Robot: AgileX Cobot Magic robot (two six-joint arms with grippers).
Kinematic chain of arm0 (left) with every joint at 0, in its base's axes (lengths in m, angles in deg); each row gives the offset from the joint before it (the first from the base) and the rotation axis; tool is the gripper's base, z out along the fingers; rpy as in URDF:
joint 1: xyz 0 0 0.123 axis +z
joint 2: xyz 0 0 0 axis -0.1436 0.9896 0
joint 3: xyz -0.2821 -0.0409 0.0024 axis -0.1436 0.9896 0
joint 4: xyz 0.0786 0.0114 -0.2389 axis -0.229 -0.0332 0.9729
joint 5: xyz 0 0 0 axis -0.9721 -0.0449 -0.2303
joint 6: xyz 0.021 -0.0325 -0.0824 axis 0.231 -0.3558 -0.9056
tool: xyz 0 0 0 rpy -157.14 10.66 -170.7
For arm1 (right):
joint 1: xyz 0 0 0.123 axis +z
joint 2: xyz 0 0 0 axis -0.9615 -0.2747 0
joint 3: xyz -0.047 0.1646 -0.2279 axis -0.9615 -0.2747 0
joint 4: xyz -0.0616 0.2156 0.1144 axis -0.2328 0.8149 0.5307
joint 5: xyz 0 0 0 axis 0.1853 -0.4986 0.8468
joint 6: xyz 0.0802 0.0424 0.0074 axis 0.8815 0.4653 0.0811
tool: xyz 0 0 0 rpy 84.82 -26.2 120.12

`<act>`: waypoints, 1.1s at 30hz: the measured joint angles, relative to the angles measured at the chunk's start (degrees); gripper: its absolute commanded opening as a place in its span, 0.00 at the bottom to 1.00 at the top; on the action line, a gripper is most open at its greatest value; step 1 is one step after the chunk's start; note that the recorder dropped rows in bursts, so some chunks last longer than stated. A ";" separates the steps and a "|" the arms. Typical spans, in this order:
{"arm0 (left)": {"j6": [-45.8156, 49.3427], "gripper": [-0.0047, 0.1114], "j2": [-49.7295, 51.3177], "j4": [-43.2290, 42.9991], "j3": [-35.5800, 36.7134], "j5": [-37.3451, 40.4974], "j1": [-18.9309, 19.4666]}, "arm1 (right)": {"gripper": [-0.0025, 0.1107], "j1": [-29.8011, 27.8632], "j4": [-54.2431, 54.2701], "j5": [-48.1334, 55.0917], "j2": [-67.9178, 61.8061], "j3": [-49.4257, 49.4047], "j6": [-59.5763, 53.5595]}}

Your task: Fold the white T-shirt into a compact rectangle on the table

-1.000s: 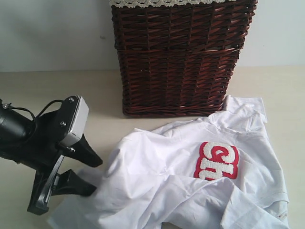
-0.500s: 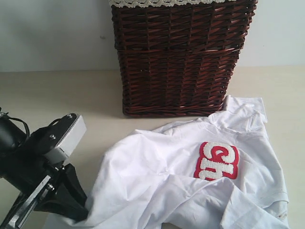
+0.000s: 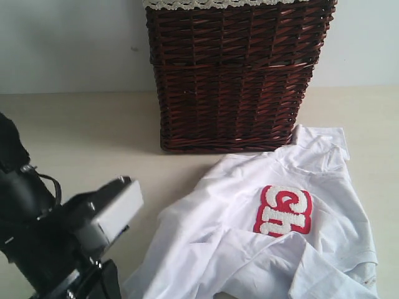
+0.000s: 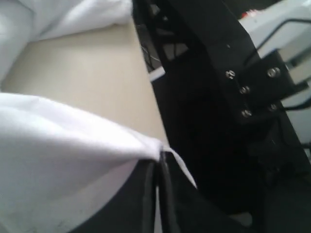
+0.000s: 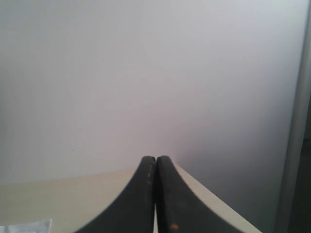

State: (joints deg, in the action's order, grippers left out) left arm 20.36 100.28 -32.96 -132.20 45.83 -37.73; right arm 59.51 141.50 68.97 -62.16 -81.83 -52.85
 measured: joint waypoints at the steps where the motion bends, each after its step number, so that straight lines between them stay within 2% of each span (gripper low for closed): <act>1: -0.96 0.04 0.24 -1.62 0.00 -0.01 -1.92 | 0.02 0.00 0.00 0.00 0.00 0.00 0.00; 7: -4.30 0.05 1.69 -8.95 0.23 -2.33 -12.78 | 0.02 0.00 0.00 0.00 0.00 0.00 0.00; 10: -5.07 0.14 1.67 -9.00 0.44 -7.63 -15.14 | 0.02 0.00 0.00 0.00 0.00 0.00 0.00; 12: -5.46 0.27 1.67 -7.67 0.48 -11.82 -15.38 | 0.02 0.00 0.00 0.00 0.00 0.00 0.00; 14: -5.81 0.44 1.67 -6.22 0.57 -15.83 -15.49 | 0.02 0.00 0.00 0.00 0.00 0.00 0.00; 17: -7.27 0.79 0.85 -3.99 0.57 -19.88 -15.49 | 0.02 0.00 0.00 0.00 0.00 0.00 0.00; 18: -8.25 0.89 0.61 -3.42 0.57 -20.69 -15.49 | 0.02 0.00 0.00 0.00 0.00 0.00 0.00; 19: -9.02 0.95 0.13 -2.85 0.57 -21.42 -15.49 | 0.02 0.00 0.00 0.00 0.00 0.00 0.00; 24: -9.32 0.94 -2.66 -2.71 0.57 -22.72 -15.19 | 0.02 0.00 0.00 0.00 0.00 0.00 0.00; 26: -8.49 0.94 -4.80 -3.15 0.57 -24.21 -13.73 | 0.02 0.00 0.00 0.00 0.00 0.00 0.00; 30: -8.12 0.94 -9.83 -3.78 -0.35 -28.79 -7.86 | 0.02 0.00 0.00 0.00 0.00 0.00 0.00; 33: -8.12 0.94 -12.53 -3.91 -0.84 -28.10 -1.89 | 0.02 0.00 0.00 0.00 0.00 0.00 0.00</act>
State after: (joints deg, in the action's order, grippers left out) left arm 12.24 87.75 -36.88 -133.04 17.73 -39.63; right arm 59.51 141.50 68.97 -62.16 -81.83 -52.85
